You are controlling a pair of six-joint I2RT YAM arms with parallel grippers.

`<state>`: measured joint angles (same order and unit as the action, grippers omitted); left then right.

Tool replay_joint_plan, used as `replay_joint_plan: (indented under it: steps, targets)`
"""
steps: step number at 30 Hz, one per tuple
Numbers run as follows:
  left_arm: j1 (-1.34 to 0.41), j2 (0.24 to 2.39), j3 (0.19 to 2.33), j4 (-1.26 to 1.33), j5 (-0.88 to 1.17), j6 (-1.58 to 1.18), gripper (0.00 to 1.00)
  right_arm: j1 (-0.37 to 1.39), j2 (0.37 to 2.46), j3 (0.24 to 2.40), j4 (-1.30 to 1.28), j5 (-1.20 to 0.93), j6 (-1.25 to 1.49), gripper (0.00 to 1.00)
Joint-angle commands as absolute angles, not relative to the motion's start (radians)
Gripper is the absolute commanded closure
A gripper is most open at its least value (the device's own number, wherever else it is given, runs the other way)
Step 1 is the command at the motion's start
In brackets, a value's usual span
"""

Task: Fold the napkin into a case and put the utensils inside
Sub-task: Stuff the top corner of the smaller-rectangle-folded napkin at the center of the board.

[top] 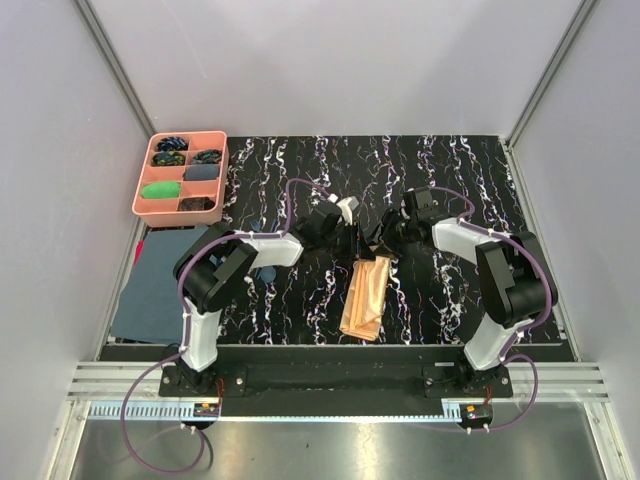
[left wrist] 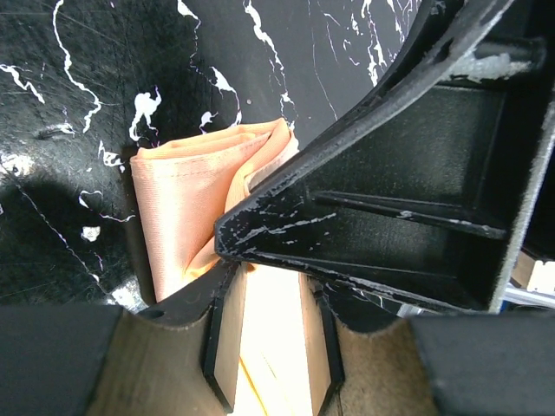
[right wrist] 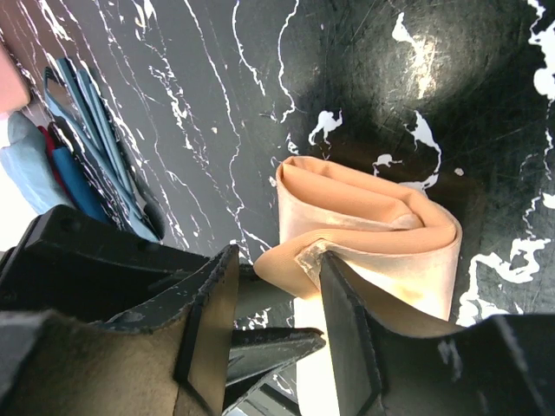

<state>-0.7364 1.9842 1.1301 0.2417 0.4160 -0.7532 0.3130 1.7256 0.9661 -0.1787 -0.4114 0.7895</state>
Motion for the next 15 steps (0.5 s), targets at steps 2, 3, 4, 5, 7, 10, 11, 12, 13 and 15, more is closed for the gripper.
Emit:
replay_joint_plan:
  steps: [2, 3, 4, 5, 7, 10, 11, 12, 13, 15]
  targets:
    - [-0.742, 1.977, 1.138, 0.305, 0.436, -0.738, 0.67, 0.316, 1.759, 0.982, -0.169, -0.456, 0.767, 0.54]
    - [-0.742, 1.976, 1.14, 0.304, 0.436, -0.735, 0.67, 0.316, 1.766, 0.985, -0.17, -0.457, 0.764, 0.55]
    - [-0.742, 1.976, 1.143, 0.301, 0.439, -0.732, 0.67, 0.316, 1.769, 0.991, -0.172, -0.456, 0.765, 0.56]
    - [-0.741, 1.974, 1.147, 0.29, 0.439, -0.723, 0.67, 0.316, 1.769, 0.992, -0.17, -0.456, 0.765, 0.57]
    - [-0.741, 1.973, 1.157, 0.276, 0.437, -0.713, 0.67, 0.316, 1.775, 1.002, -0.172, -0.462, 0.764, 0.68]
    - [-0.741, 1.959, 1.155, 0.255, 0.422, -0.696, 0.67, 0.316, 1.773, 1.006, -0.169, -0.472, 0.759, 0.84]
    - [-0.741, 1.947, 1.152, 0.25, 0.42, -0.695, 0.67, 0.316, 1.767, 1.005, -0.167, -0.472, 0.762, 0.92]
    - [-0.739, 1.934, 1.146, 0.245, 0.419, -0.693, 0.66, 0.316, 1.755, 1.003, -0.166, -0.468, 0.765, 0.94]
    - [-0.739, 1.919, 1.134, 0.241, 0.402, -0.689, 0.65, 0.316, 1.746, 0.994, -0.167, -0.465, 0.767, 0.96]
    - [-0.738, 1.861, 1.129, 0.197, 0.374, -0.654, 0.64, 0.316, 1.721, 0.985, -0.169, -0.459, 0.769, 1.0]
